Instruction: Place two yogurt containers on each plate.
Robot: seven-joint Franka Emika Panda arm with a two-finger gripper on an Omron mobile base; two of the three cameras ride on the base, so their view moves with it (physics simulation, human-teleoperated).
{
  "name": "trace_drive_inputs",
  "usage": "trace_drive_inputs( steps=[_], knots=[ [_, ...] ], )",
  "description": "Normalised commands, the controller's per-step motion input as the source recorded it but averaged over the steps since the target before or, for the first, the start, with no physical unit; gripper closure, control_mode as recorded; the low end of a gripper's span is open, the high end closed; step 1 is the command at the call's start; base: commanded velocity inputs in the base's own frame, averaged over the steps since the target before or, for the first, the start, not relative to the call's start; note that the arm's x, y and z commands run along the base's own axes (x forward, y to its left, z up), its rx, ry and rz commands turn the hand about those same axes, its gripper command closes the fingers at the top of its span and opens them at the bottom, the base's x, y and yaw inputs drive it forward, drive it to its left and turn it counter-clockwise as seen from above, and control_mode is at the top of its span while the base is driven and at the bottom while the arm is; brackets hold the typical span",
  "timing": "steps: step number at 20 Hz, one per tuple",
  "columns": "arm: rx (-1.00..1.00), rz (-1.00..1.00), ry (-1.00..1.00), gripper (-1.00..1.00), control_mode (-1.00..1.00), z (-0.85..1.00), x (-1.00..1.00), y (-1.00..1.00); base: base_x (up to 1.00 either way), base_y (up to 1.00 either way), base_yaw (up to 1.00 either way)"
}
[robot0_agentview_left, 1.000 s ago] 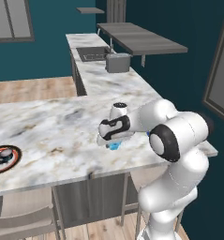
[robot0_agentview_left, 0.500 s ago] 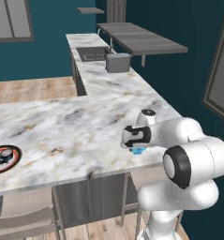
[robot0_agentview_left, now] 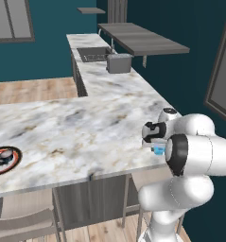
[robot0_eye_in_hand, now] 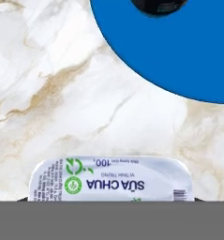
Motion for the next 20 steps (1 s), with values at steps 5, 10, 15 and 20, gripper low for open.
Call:
trace_drive_inputs(
  steps=[5,10,15,20],
  knots=[
    [-0.01,-0.08,0.01,1.0,-1.0,0.04,0.43,-0.71,0.0,0.0,0.0],
    [-0.02,-0.07,0.05,1.0,-1.0,0.0,0.57,-0.7,0.0,0.0,0.0],
    [-0.05,-0.03,0.0,1.0,-1.0,0.0,0.66,-0.53,0.0,0.0,0.0],
    [0.0,0.0,0.0,1.0,-1.0,-0.1,0.69,-0.37,0.0,0.0,0.0]
  ],
)
